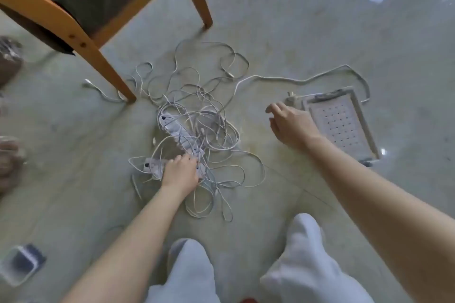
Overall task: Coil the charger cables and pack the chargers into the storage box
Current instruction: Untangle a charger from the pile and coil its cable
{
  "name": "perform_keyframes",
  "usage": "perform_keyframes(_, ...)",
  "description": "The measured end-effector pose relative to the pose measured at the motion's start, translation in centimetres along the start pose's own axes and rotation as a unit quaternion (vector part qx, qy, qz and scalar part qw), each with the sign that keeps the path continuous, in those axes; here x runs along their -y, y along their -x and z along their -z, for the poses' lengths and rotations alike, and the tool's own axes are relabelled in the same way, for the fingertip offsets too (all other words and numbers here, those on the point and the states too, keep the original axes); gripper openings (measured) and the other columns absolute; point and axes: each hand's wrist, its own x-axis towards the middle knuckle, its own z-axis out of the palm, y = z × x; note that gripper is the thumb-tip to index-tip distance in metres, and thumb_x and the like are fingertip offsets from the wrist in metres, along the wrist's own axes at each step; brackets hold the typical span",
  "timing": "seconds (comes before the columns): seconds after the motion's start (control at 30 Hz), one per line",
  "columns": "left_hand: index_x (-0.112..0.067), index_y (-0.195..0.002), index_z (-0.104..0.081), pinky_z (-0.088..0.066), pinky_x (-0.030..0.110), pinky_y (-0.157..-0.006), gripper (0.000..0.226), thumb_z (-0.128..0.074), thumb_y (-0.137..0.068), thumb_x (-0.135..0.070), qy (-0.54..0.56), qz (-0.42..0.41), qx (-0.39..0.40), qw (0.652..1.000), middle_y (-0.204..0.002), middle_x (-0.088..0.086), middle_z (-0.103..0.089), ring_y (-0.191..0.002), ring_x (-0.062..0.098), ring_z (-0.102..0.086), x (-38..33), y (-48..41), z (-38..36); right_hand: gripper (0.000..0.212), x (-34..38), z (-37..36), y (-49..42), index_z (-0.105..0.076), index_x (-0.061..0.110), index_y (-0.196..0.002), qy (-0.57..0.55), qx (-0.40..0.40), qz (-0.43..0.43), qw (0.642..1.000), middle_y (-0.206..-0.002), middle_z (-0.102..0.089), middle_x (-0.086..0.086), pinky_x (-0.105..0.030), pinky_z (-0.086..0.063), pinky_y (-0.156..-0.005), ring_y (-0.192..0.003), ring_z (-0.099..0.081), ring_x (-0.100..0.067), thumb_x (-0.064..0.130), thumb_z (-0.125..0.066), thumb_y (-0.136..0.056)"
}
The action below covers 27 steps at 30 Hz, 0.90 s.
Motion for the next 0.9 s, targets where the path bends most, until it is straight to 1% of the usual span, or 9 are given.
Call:
perform_keyframes(0.03, -0.011, -0.125, -0.049, -0.038, 0.037, -0.093, 0.035, -0.047, -0.091, -0.019, -0.001, 0.012, 0.008, 1.0, -0.124, 0.009, -0.053, -0.117, 0.029, -0.049, 0.6, -0.4, -1.7, 0.03, 0.6, -2.4, -0.4, -0.05, 0.012, -0.123, 0.006, 0.034, 0.023, 0.999, -0.119, -0.056, -0.009, -0.038, -0.047, -0.066, -0.097, -0.061, -0.033, 0.016, -0.041, -0.094)
perform_keyframes(0.13, -0.009, -0.128, -0.052, -0.039, 0.04, -0.095, 0.045, -0.056, -0.083, -0.007, 0.031, 0.03, -0.042, 0.998, -0.119, 0.014, -0.057, -0.112, 0.034, -0.053, 2.9, -2.3, -8.5, 0.036, 2.5, -9.7, -1.8, -0.043, 0.015, -0.13, 0.003, 0.124, 0.091, 0.988, -0.126, -0.049, -0.007, -0.039, -0.046, -0.076, -0.106, -0.056, -0.031, 0.012, -0.04, -0.094)
perform_keyframes(0.27, -0.008, -0.122, -0.057, -0.042, 0.041, -0.091, 0.049, -0.063, -0.075, 0.002, 0.05, 0.038, -0.08, 0.995, -0.112, 0.015, -0.06, -0.111, 0.034, -0.055, 5.4, -4.6, -15.6, 0.043, 5.2, -18.3, -3.2, -0.036, 0.013, -0.138, 0.005, 0.162, 0.147, 0.976, -0.13, -0.045, -0.009, -0.041, -0.047, -0.084, -0.112, -0.052, -0.031, 0.014, -0.042, -0.095)
perform_keyframes(0.4, -0.012, -0.087, -0.067, -0.049, 0.033, -0.065, 0.042, -0.082, -0.052, 0.004, 0.046, -0.003, -0.157, 0.987, -0.076, 0.008, -0.064, -0.068, 0.028, -0.065, 6.9, -6.0, -19.2, 0.054, 8.6, -24.2, -3.7, -0.025, 0.016, -0.145, 0.0, 0.197, 0.209, 0.958, -0.144, -0.036, -0.007, -0.038, -0.042, -0.095, -0.124, -0.045, -0.027, 0.02, -0.045, -0.095)
perform_keyframes(0.47, -0.014, -0.083, -0.068, -0.047, 0.031, -0.064, 0.038, -0.081, -0.053, 0.004, 0.068, -0.016, -0.194, 0.978, -0.072, 0.005, -0.063, -0.064, 0.027, -0.064, 7.3, -6.4, -20.0, 0.058, 10.4, -25.8, -3.7, -0.022, 0.017, -0.146, -0.007, 0.211, 0.218, 0.953, -0.145, -0.035, -0.005, -0.036, -0.042, -0.094, -0.125, -0.044, -0.025, 0.025, -0.048, -0.095)
perform_keyframes(0.6, -0.017, -0.083, -0.069, -0.043, 0.03, -0.064, 0.032, -0.077, -0.06, 0.003, 0.118, -0.022, -0.225, 0.967, -0.072, 0.001, -0.065, -0.067, 0.026, -0.064, 8.1, -7.1, -20.7, 0.065, 13.3, -28.3, -3.7, -0.029, 0.011, -0.14, 0.001, 0.194, 0.209, 0.958, -0.138, -0.043, -0.006, -0.035, -0.042, -0.09, -0.121, -0.046, -0.025, 0.04, -0.056, -0.089)
perform_keyframes(0.7, -0.019, -0.068, -0.065, -0.04, 0.028, -0.059, 0.019, -0.071, -0.061, -0.002, 0.126, -0.026, -0.247, 0.961, -0.061, 0.001, -0.059, -0.058, 0.025, -0.06, 8.0, -7.0, -20.3, 0.065, 14.4, -29.6, -3.6, -0.04, 0.011, -0.13, 0.017, 0.178, 0.167, 0.969, -0.126, -0.052, -0.005, -0.036, -0.044, -0.086, -0.115, -0.049, -0.025, 0.052, -0.059, -0.083)
perform_keyframes(0.8, -0.019, -0.058, -0.063, -0.039, 0.026, -0.052, 0.011, -0.062, -0.057, -0.007, 0.132, -0.026, -0.249, 0.959, -0.053, 0.0, -0.055, -0.049, 0.024, -0.056, 7.6, -6.9, -19.6, 0.046, 14.8, -30.0, -3.5, -0.049, 0.013, -0.118, -0.013, 0.14, 0.123, 0.982, -0.116, -0.06, -0.003, -0.035, -0.044, -0.081, -0.108, -0.053, -0.024, 0.048, -0.052, -0.088)
perform_keyframes(0.9, -0.014, -0.063, -0.065, -0.038, 0.03, -0.057, 0.013, -0.062, -0.065, -0.001, 0.148, -0.012, -0.21, 0.966, -0.059, 0.007, -0.059, -0.058, 0.03, -0.058, 7.0, -6.9, -18.9, 0.032, 14.6, -29.4, -3.7, -0.052, 0.014, -0.114, 0.001, 0.103, 0.118, 0.988, -0.108, -0.064, -0.004, -0.033, -0.042, -0.075, -0.103, -0.056, -0.025, 0.039, -0.043, -0.095)
